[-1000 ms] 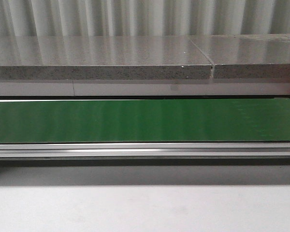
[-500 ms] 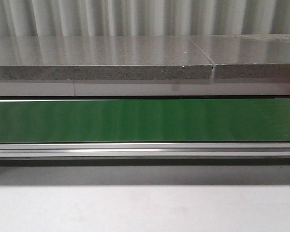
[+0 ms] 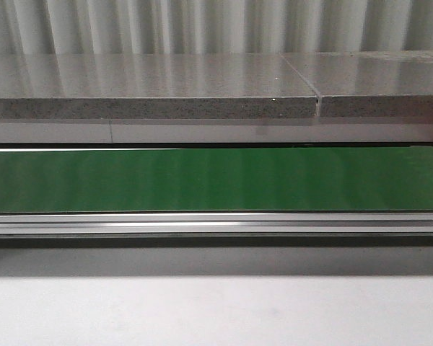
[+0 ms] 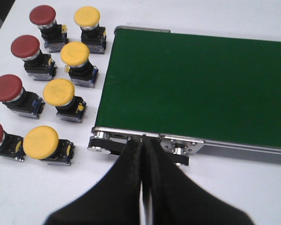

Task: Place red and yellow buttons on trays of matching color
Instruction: 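Move the left gripper down over a yellow push button on the table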

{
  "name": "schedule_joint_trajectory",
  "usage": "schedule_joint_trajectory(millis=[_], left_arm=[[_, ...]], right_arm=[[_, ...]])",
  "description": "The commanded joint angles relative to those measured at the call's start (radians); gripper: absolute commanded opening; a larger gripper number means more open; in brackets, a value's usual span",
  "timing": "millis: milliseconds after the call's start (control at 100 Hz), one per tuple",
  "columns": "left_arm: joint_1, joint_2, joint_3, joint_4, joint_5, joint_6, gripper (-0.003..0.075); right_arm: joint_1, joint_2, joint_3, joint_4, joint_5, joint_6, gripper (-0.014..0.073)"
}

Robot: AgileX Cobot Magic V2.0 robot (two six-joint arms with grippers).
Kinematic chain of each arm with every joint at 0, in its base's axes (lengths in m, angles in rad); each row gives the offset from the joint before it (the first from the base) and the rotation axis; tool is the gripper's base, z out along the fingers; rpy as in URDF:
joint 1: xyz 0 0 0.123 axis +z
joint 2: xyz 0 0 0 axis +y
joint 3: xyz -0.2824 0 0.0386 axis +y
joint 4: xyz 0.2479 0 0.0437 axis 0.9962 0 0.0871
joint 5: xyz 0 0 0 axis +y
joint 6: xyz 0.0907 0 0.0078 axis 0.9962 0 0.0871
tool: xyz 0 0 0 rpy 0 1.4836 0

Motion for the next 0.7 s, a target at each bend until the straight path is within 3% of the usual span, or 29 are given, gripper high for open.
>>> schedule_joint_trajectory(millis=[0,110,310,400,690], left_arm=[[0.001,0.015,-0.036,-0.009,-0.024,-0.006,-0.0017],[0.001,0.032,-0.036,-0.022,0.013,-0.006,0.0063],[0.001,0.034,-0.036,-0.028,0.028,-0.050,0.0494],[0.001,0.034,-0.036,-0.027,0.038,-0.111,0.0615],[0.001,0.034,-0.036,0.016,0.037,-0.298,0.0620]], right_arm=[[0.000,0.001,0.001,-0.013,-0.082,0.002,-0.0067],[0.000,0.001,0.001,-0.013,-0.082,0.002,-0.0067],[0.000,0.001,0.001,-0.013,-0.082,0.002,-0.0067],[0.000,0.001,0.001,-0.013,-0.082,0.002,-0.0067],[0.000,0.001,0.001,-0.013,-0.082,0.002,-0.0067]])
